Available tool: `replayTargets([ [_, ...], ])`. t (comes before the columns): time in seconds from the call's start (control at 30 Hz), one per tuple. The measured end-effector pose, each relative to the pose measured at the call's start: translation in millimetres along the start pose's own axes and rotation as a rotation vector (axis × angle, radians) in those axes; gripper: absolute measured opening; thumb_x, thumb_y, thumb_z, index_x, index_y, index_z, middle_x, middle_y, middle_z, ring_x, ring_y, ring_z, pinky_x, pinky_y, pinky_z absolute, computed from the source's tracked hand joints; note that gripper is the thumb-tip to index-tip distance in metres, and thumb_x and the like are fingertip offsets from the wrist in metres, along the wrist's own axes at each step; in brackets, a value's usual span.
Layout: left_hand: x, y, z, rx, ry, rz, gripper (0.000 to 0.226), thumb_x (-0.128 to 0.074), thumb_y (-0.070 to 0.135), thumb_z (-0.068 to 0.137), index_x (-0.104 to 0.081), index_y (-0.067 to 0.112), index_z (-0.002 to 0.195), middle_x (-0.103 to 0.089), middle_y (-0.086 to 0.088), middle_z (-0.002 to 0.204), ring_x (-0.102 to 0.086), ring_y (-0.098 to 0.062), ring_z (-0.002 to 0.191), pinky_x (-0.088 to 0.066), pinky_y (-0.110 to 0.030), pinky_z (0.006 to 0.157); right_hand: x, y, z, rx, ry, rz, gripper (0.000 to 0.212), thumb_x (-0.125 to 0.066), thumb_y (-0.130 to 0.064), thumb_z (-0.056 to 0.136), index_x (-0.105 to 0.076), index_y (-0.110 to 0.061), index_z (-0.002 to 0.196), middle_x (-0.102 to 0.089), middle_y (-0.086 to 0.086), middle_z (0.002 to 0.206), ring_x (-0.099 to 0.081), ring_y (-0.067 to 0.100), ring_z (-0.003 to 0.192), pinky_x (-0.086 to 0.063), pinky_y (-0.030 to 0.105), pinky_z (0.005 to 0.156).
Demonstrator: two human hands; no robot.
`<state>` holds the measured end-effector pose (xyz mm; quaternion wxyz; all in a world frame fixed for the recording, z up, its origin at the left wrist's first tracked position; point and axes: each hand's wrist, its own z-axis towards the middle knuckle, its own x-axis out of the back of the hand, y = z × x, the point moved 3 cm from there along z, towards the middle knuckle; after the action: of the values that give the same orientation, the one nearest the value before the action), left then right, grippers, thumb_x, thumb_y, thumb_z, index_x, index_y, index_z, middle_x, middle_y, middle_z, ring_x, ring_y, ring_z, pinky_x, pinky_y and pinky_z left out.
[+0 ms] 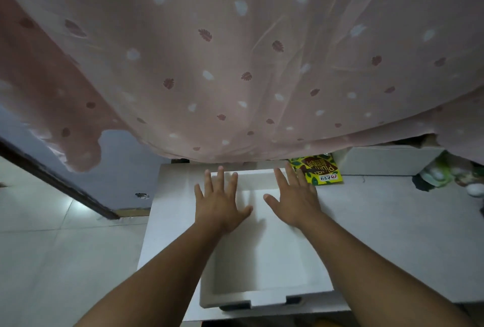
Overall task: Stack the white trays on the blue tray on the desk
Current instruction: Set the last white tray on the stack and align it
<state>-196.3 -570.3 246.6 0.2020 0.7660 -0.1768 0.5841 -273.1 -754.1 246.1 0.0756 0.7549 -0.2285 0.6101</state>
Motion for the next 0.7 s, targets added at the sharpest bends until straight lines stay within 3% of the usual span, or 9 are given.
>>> replayTargets([
  [0.17, -20, -15, 31, 0.039, -0.065, -0.057, 0.090, -0.028, 0.077, 0.084, 0.007, 0.036, 0.156, 0.022, -0.008, 0.164, 0.020, -0.035, 0.150, -0.006, -0.061, 0.120, -11, -2, 26, -0.044, -0.073, -0.028, 0.075, -0.034, -0.062, 0.096, -0.006, -0.032, 0.159, 0.003, -0.010, 0.168, 0.004, 0.025, 0.154, -0.021, 0.051, 0.118],
  [0.4, -29, -19, 35, 0.027, 0.044, -0.103, 0.087, -0.032, 0.075, 0.083, -0.005, 0.038, 0.156, 0.004, -0.006, 0.167, 0.010, -0.033, 0.152, -0.014, -0.056, 0.120, -9, -3, 37, -0.076, -0.089, -0.051, 0.072, -0.040, -0.058, 0.097, -0.014, -0.032, 0.158, -0.005, -0.010, 0.168, -0.004, 0.022, 0.154, -0.029, 0.048, 0.114],
  [0.57, -32, -21, 34, 0.027, 0.060, -0.096, 0.087, -0.032, 0.075, 0.083, -0.006, 0.037, 0.156, 0.001, -0.007, 0.167, 0.008, -0.034, 0.152, -0.013, -0.055, 0.120, -14, -5, 36, -0.087, -0.100, -0.057, 0.075, -0.040, -0.059, 0.096, -0.009, -0.031, 0.159, -0.001, -0.008, 0.168, 0.002, 0.025, 0.154, -0.026, 0.049, 0.116],
  [0.7, -24, -19, 32, 0.012, 0.045, -0.097, 0.088, -0.029, 0.075, 0.086, 0.005, 0.035, 0.156, 0.012, -0.009, 0.166, 0.015, -0.032, 0.152, -0.003, -0.053, 0.121, -12, -2, 27, -0.071, -0.112, -0.034, 0.080, -0.038, -0.061, 0.096, 0.000, -0.029, 0.160, 0.011, -0.005, 0.168, 0.011, 0.025, 0.154, -0.015, 0.053, 0.120],
])
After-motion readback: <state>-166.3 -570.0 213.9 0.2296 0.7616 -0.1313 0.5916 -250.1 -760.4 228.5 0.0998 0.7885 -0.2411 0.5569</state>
